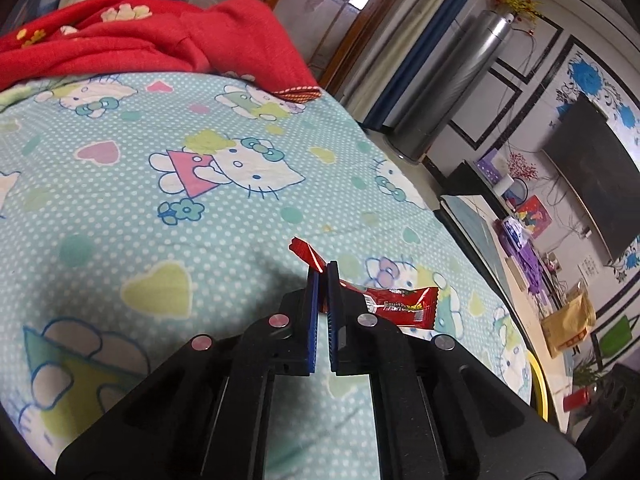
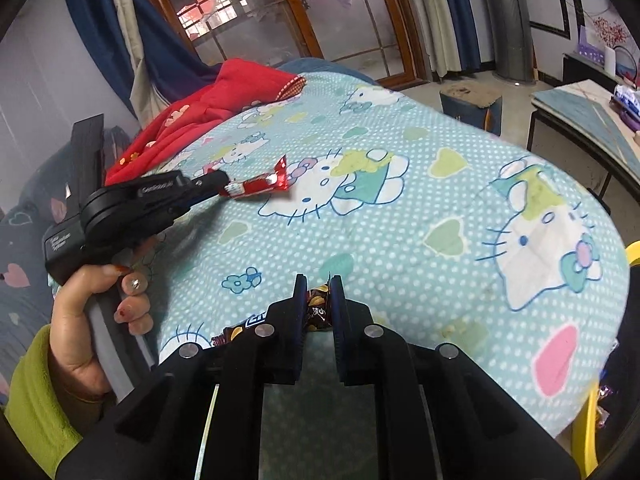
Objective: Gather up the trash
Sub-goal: 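Carry the red wrapper and chocolate bar over the yellow bin with both tools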
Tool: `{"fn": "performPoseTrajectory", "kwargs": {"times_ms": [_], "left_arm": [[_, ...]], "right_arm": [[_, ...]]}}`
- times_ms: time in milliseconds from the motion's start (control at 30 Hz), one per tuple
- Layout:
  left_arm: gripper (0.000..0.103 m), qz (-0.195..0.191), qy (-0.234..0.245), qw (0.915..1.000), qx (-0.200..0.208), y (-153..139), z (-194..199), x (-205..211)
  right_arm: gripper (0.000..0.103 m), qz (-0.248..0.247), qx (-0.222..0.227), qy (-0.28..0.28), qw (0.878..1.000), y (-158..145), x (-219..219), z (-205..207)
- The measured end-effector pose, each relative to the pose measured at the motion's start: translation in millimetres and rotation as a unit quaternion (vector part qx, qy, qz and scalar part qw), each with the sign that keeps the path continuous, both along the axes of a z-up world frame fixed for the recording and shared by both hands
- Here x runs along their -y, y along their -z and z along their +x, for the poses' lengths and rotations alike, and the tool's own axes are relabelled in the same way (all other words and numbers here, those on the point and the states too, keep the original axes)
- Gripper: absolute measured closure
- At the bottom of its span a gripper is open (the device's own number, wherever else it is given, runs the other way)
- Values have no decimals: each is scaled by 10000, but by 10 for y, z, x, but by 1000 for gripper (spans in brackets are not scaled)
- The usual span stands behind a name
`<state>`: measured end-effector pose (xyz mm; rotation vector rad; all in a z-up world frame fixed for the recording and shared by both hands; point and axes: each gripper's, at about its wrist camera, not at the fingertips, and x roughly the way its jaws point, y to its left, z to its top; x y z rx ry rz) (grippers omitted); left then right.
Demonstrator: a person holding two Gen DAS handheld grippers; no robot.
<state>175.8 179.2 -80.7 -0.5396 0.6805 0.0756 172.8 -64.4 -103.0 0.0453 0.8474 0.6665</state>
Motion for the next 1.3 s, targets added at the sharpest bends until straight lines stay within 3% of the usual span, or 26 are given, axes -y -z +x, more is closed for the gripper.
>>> {"fn": "performPoseTrajectory", "kwargs": {"times_ms": [500,700,767,1300], "left_arm": [[102,481,751,9955,325,-308,-212,677],[102,712,1089,9906,415,-379,-269,988],[102,744,1200,9889,457,-410,-297,1074],[102,1022,2045,9713,648,-483,-359,1801]], "right_arm": [[94,340,398,809,9954,-342,714,48],[94,444,617,1042,9916,-515,930,70],[102,462,657,1112,9905,-564,998,87],[102,363,940,1743,9795,-770,1676,156]]}}
